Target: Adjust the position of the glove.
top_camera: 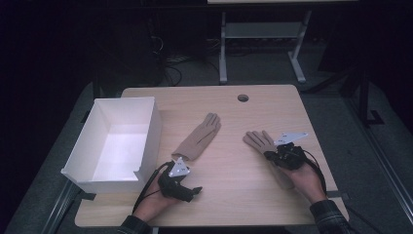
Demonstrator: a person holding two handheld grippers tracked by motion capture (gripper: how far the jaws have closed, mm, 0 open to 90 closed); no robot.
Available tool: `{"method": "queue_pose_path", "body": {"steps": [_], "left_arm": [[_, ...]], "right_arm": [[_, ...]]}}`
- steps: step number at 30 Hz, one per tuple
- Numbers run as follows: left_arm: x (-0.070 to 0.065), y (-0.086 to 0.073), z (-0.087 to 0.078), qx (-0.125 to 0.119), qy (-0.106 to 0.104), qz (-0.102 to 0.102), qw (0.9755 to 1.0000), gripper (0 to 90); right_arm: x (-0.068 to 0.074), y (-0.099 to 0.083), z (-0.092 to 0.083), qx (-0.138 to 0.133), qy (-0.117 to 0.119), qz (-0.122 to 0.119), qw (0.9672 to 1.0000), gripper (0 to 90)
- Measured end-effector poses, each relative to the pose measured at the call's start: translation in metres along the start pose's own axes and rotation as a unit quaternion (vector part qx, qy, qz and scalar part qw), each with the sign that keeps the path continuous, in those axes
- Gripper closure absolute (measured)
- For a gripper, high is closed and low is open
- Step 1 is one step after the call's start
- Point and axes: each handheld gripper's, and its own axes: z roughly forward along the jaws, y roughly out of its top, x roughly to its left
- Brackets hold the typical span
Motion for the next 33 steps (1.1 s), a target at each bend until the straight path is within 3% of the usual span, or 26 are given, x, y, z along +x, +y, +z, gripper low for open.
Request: {"method": "queue_pose_path", "body": {"steps": [6, 10, 11, 14, 21, 33], "left_arm": [[0.000, 0.000, 0.000, 0.000, 0.000, 0.001, 1.0000, 13.0], [0.000, 0.000, 0.000, -0.001, 0.001, 0.001, 1.0000, 13.0], [0.000, 0.000, 0.000, -0.002, 0.001, 0.001, 1.0000, 13.0], [0.000, 0.000, 0.000, -0.002, 0.001, 0.001, 1.0000, 13.0], [0.000, 0.000, 0.000, 0.000, 0.001, 0.003, 1.0000, 13.0], [0.000, 0.000, 0.000, 0.000, 0.000, 0.000, 1.0000, 13.0]], "right_arm": [[0.007, 0.012, -0.016, -0.038, 0.033, 0.008, 0.9987, 88.4], [0.017, 0.020, -0.022, -0.048, 0.058, 0.004, 0.9971, 88.5], [0.026, 0.026, -0.025, -0.058, 0.083, 0.003, 0.9948, 88.4], [0.029, 0.028, -0.022, -0.059, 0.098, 0.004, 0.9934, 88.4], [0.004, 0.015, -0.009, -0.044, 0.079, 0.039, 0.9951, 88.1], [-0.019, 0.000, 0.000, -0.025, 0.042, 0.045, 0.9978, 87.1]]}}
